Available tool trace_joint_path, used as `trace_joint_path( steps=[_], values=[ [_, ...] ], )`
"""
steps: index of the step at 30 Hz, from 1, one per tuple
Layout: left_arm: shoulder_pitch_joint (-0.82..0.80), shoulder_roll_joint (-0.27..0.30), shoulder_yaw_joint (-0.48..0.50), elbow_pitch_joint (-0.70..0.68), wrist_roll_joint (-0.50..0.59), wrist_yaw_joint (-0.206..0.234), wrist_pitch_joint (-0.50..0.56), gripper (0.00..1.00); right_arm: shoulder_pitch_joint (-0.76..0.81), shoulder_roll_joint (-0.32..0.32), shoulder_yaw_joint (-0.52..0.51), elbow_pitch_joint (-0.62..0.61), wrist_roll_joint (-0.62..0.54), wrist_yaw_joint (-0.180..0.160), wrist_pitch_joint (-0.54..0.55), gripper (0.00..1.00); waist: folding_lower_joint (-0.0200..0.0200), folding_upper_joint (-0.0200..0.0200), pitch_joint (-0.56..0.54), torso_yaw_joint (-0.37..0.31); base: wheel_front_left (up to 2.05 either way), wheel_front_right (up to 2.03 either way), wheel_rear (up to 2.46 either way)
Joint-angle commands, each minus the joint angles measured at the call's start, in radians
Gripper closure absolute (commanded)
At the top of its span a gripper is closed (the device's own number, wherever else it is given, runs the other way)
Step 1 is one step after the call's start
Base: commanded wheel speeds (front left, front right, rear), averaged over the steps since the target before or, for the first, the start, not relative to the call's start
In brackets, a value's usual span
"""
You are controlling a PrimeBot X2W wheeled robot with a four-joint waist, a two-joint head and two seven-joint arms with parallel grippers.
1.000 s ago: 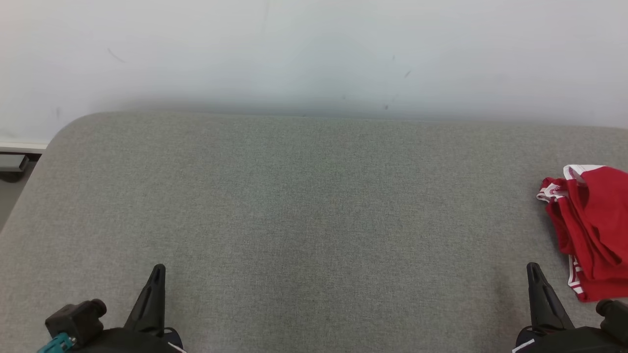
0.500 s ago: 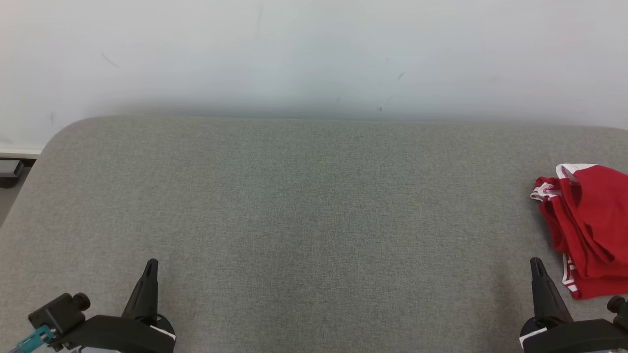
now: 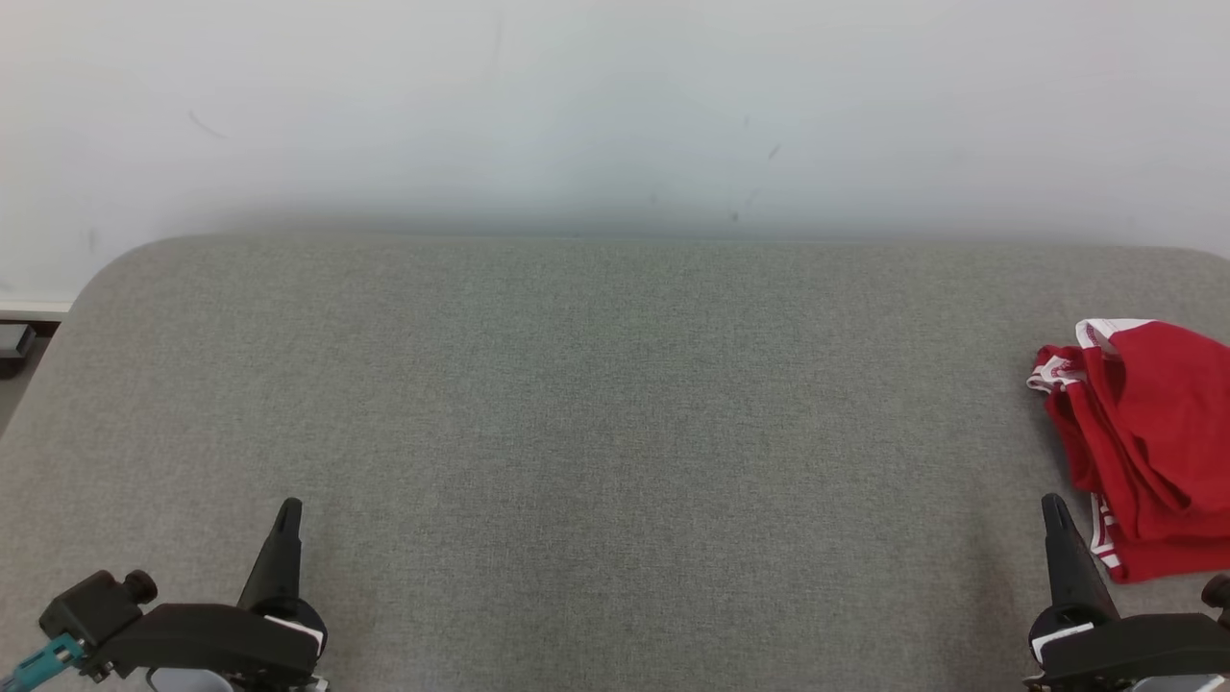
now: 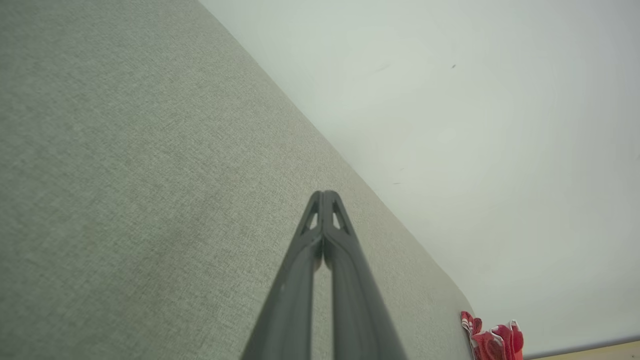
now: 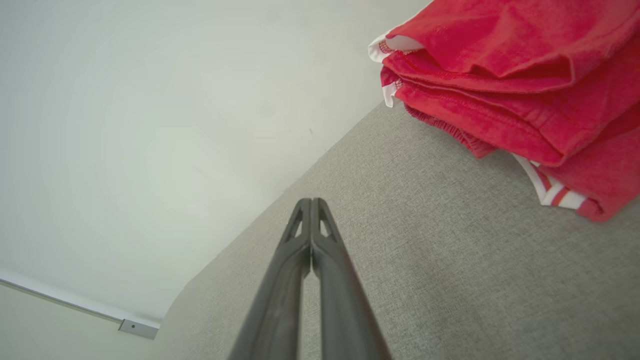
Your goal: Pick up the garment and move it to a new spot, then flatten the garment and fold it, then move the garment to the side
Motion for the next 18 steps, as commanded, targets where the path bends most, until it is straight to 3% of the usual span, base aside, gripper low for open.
trace_joint_path(
  steps=[1, 18],
  values=[
    [-0.029, 0.002, 0.018, -0.004, -0.020, -0.008, 0.006, 1.00, -0.022, -0.011, -0.005, -0.010, 0.030, 0.000, 0.003, 1.00, 0.0000, 0.0000, -0.001, -0.001, 0.00, 0.00, 0.00],
    [-0.048, -0.047, 0.093, 0.037, -0.162, -0.054, 0.062, 1.00, -0.043, -0.013, -0.008, 0.006, 0.218, 0.000, 0.038, 1.00, 0.0000, 0.0000, -0.009, -0.016, 0.00, 0.00, 0.00]
  ],
)
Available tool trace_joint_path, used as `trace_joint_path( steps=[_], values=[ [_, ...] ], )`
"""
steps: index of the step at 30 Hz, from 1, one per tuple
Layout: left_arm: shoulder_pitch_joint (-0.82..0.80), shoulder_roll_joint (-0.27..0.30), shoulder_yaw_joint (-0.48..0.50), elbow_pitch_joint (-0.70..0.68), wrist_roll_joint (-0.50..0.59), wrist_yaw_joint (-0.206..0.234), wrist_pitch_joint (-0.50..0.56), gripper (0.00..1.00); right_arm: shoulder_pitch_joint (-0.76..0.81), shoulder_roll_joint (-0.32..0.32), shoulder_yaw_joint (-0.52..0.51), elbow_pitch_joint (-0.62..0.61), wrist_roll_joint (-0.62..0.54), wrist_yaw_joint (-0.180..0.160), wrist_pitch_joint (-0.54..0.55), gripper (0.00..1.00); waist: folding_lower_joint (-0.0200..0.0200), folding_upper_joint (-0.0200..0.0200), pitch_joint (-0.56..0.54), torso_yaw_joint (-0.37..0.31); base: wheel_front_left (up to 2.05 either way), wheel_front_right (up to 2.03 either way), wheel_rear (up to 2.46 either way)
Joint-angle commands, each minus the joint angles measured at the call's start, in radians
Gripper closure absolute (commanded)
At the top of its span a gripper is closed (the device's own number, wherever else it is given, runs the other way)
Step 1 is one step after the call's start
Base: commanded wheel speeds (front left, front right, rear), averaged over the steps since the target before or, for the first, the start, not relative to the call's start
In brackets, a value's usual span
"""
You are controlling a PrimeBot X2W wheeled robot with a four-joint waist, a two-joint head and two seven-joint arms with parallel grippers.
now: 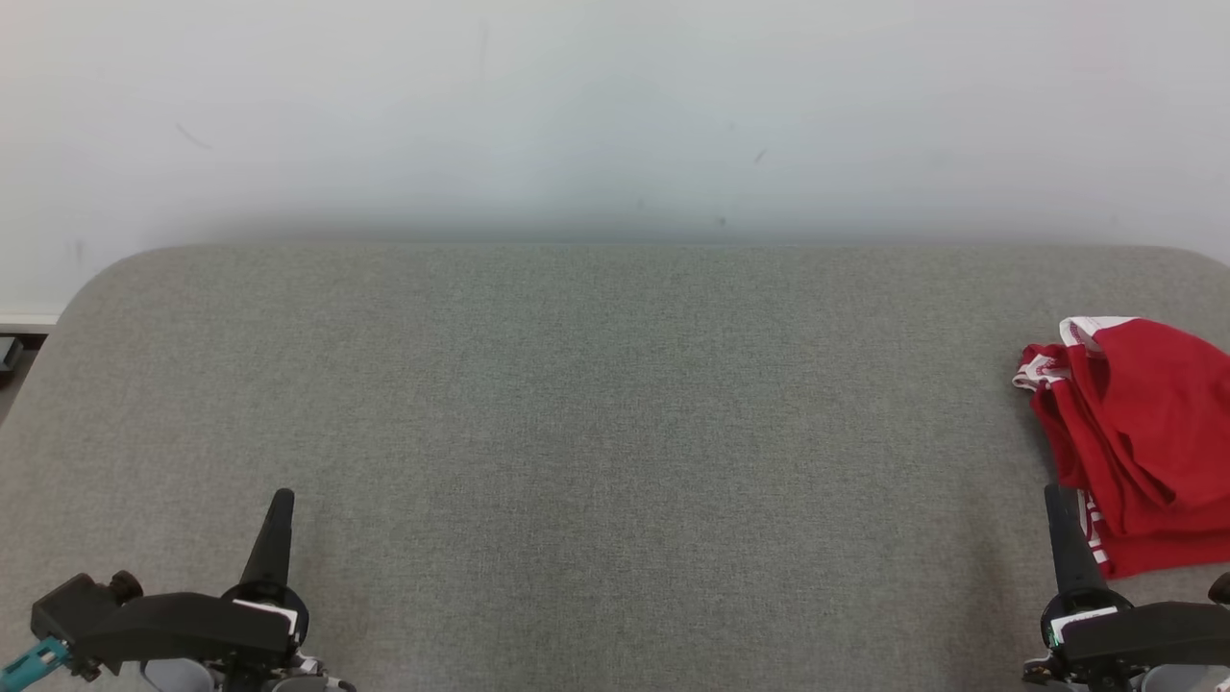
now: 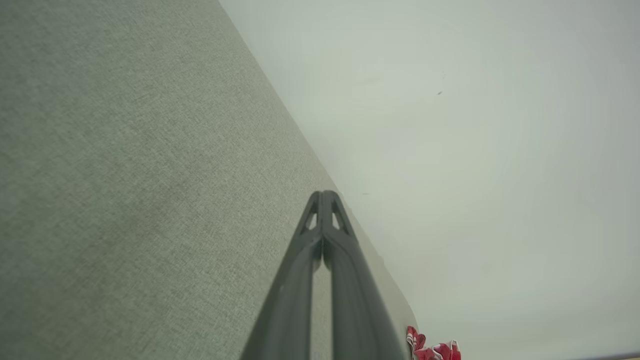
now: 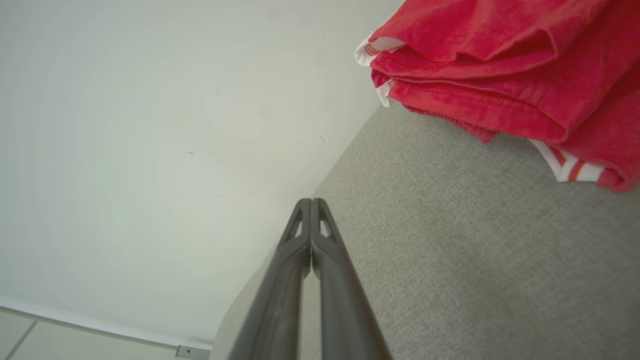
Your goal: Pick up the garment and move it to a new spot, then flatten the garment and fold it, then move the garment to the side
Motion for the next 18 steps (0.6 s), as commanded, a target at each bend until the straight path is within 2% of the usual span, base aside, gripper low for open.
trace_joint_path(
  steps=[1, 18],
  values=[
    [-0.027, 0.000, 0.017, -0.002, -0.024, -0.013, 0.009, 1.00, -0.017, -0.011, -0.004, -0.006, 0.027, 0.000, 0.007, 1.00, 0.0000, 0.0000, -0.001, -0.001, 0.00, 0.00, 0.00],
    [-0.043, -0.041, 0.081, 0.033, -0.142, -0.050, 0.056, 1.00, -0.035, -0.013, -0.008, 0.008, 0.186, 0.000, 0.035, 1.00, -0.0001, 0.0000, -0.009, -0.017, 0.00, 0.00, 0.00]
  ],
)
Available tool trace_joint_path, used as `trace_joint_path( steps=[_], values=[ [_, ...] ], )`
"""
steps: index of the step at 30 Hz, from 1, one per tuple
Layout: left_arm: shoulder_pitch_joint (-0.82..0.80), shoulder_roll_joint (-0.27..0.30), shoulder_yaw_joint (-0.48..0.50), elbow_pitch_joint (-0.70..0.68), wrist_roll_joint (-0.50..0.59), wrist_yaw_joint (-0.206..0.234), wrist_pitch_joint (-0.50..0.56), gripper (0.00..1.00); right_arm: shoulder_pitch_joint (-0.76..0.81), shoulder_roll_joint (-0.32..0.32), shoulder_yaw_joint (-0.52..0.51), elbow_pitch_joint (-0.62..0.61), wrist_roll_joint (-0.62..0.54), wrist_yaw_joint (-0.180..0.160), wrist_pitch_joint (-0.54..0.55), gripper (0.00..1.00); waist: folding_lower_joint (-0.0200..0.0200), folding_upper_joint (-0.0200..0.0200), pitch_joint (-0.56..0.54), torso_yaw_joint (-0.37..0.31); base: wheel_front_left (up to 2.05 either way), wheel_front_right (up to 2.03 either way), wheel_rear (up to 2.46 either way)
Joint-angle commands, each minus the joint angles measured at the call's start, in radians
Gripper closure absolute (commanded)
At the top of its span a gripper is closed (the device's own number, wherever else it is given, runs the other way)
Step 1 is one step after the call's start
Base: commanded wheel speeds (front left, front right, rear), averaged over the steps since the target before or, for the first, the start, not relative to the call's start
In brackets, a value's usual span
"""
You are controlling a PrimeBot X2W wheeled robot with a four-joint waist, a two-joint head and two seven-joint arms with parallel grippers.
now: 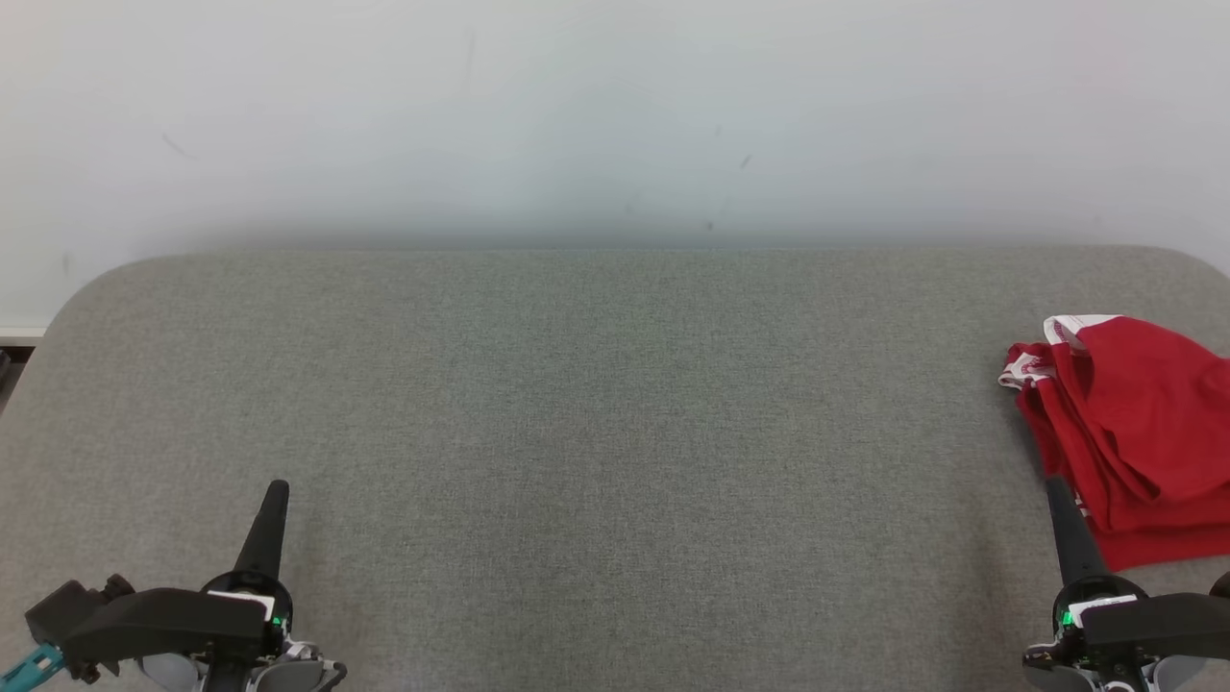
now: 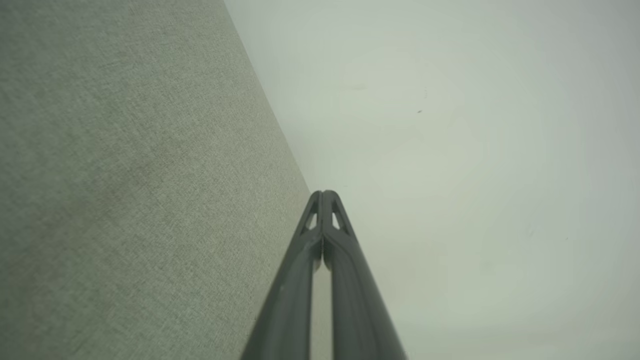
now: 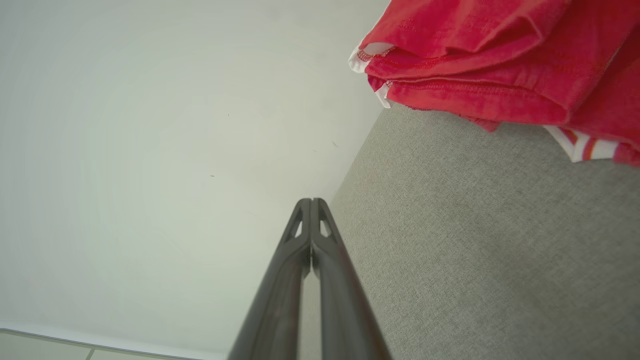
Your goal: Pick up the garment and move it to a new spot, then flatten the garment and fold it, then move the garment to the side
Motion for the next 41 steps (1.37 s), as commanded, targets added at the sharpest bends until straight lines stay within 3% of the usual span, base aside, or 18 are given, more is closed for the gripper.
trace_joint_path(
  steps=[1, 41],
  values=[
    [-0.024, 0.000, 0.015, 0.000, -0.023, -0.009, 0.007, 1.00, -0.015, -0.010, -0.004, -0.003, 0.027, 0.000, 0.004, 1.00, 0.0000, -0.0001, -0.001, -0.001, 0.00, 0.00, 0.00],
    [-0.051, -0.075, 0.128, 0.064, -0.236, -0.079, 0.092, 1.00, -0.046, -0.013, -0.010, 0.022, 0.312, 0.000, 0.055, 1.00, -0.0001, -0.0001, -0.019, -0.037, 0.00, 0.00, 0.00]
  ],
)
